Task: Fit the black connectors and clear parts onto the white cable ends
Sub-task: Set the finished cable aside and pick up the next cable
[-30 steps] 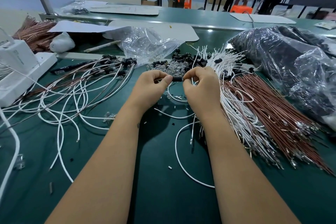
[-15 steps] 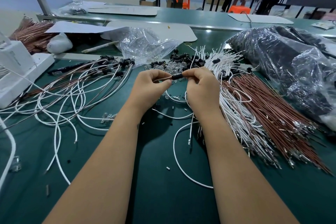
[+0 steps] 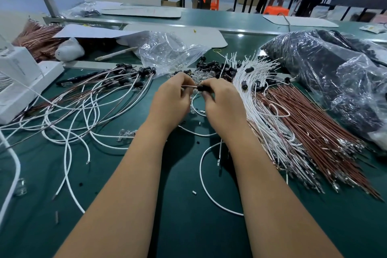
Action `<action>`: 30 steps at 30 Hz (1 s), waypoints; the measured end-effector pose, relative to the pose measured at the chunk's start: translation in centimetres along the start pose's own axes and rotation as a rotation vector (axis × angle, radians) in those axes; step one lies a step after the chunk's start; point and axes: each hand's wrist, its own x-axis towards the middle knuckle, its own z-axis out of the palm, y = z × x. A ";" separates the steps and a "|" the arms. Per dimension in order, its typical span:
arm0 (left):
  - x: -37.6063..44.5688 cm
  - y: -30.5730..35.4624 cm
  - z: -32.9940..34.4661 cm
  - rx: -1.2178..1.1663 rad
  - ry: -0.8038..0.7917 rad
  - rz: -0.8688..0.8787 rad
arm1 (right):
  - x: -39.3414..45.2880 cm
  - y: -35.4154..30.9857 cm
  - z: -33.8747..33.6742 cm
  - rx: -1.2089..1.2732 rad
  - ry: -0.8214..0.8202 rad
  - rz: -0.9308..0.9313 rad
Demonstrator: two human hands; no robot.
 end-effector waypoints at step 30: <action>0.0 0.0 0.0 0.122 0.036 0.202 | -0.3 0.1 -0.7 -0.016 -0.090 0.008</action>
